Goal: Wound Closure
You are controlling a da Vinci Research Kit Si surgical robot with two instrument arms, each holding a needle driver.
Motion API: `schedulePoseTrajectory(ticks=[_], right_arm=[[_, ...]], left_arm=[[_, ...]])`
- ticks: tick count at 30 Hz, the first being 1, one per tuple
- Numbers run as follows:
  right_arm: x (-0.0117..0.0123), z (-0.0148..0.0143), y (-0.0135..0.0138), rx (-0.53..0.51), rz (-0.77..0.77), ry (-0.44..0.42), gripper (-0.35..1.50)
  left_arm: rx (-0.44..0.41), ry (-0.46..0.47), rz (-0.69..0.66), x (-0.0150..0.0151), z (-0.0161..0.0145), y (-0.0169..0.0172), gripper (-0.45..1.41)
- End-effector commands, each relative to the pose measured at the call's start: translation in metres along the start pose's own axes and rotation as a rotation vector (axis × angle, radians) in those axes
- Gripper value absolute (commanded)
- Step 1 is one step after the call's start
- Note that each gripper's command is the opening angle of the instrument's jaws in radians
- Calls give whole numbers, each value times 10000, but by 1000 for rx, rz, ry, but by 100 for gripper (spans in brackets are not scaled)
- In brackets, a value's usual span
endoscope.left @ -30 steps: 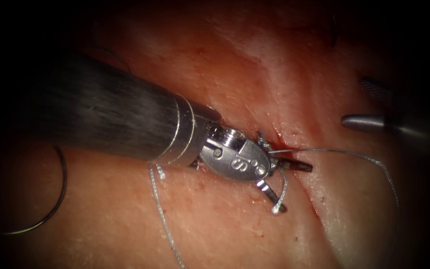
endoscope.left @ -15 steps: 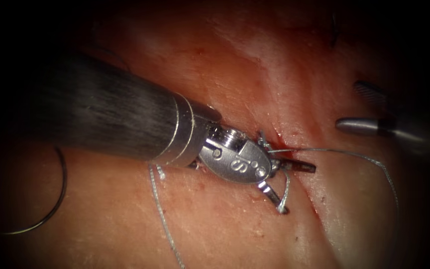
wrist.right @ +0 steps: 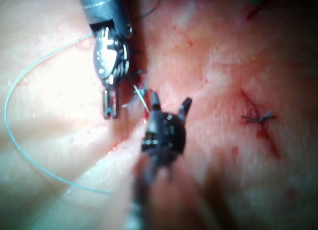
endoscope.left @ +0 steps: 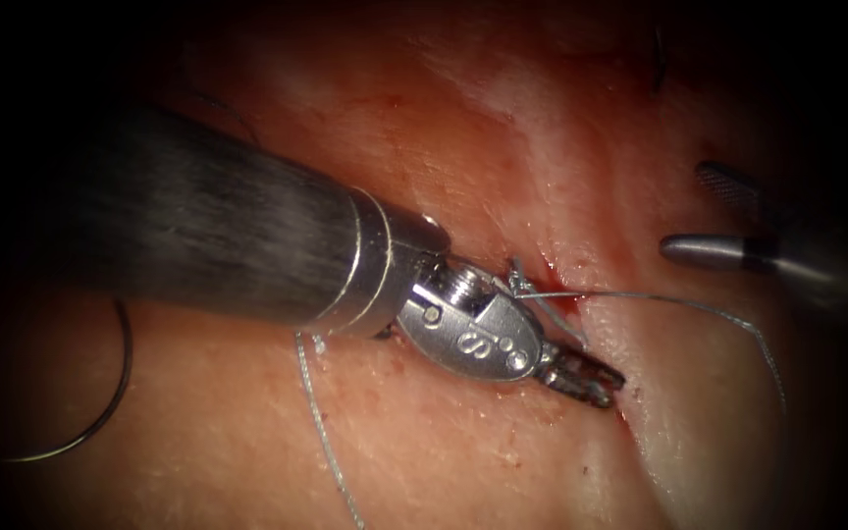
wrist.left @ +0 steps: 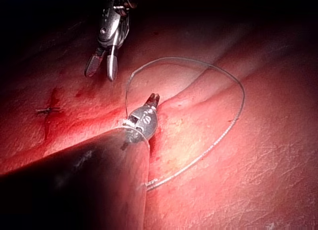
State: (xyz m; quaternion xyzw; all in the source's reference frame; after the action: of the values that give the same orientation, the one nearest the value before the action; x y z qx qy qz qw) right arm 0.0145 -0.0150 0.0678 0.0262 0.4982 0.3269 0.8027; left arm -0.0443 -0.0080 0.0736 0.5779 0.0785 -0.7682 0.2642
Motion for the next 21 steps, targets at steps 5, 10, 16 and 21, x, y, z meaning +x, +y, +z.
schedulePoseTrajectory(ticks=[5, 10, 16, 21], right_arm=[[-8, 9, -4, 9, -4, 4, 133], [-14, 10, -6, 20, -4, 1, 131], [-23, 13, -8, 34, -14, 6, 131], [-34, 20, -15, 59, -21, 12, 131]], left_arm=[[60, -20, 8, -8, -1, -5, -45], [108, -49, -19, -20, -18, -12, -45], [230, 19, -142, -33, -53, -37, -45], [283, 45, -203, -47, -77, -56, -45]])
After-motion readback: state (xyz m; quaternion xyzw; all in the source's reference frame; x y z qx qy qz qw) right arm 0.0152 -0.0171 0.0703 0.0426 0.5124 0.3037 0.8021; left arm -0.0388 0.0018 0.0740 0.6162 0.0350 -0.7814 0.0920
